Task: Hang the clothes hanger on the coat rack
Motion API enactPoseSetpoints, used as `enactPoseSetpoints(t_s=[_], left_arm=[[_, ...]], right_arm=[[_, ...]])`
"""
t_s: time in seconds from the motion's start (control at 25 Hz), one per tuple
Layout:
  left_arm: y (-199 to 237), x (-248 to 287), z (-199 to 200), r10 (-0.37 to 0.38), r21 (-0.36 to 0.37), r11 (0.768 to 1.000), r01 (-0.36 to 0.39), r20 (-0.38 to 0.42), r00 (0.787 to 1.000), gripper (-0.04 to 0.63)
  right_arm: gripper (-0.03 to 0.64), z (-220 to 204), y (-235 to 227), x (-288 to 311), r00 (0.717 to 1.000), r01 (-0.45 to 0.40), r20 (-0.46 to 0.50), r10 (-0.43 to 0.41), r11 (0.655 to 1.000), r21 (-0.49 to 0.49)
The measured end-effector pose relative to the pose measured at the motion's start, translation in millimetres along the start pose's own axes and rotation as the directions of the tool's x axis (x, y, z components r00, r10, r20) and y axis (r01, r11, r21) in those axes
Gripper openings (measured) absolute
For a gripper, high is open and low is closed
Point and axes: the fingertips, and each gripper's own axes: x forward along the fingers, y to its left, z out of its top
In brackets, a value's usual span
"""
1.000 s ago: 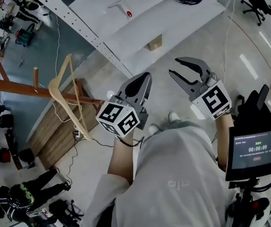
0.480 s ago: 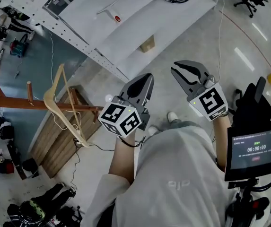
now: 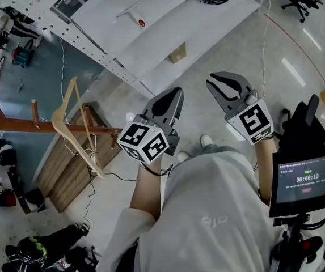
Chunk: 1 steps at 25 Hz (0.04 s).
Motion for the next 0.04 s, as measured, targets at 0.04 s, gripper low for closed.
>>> enactPoseSetpoints(t_s=[0.04], left_arm=[[0.5,-0.5,0.4,0.001,0.000,1.000,-0.001,0.001,1.000,0.002]], right_arm=[[0.072,0.2,0.1,0.8,1.000,-0.002,0.003,0.002,1.000,-0.004]])
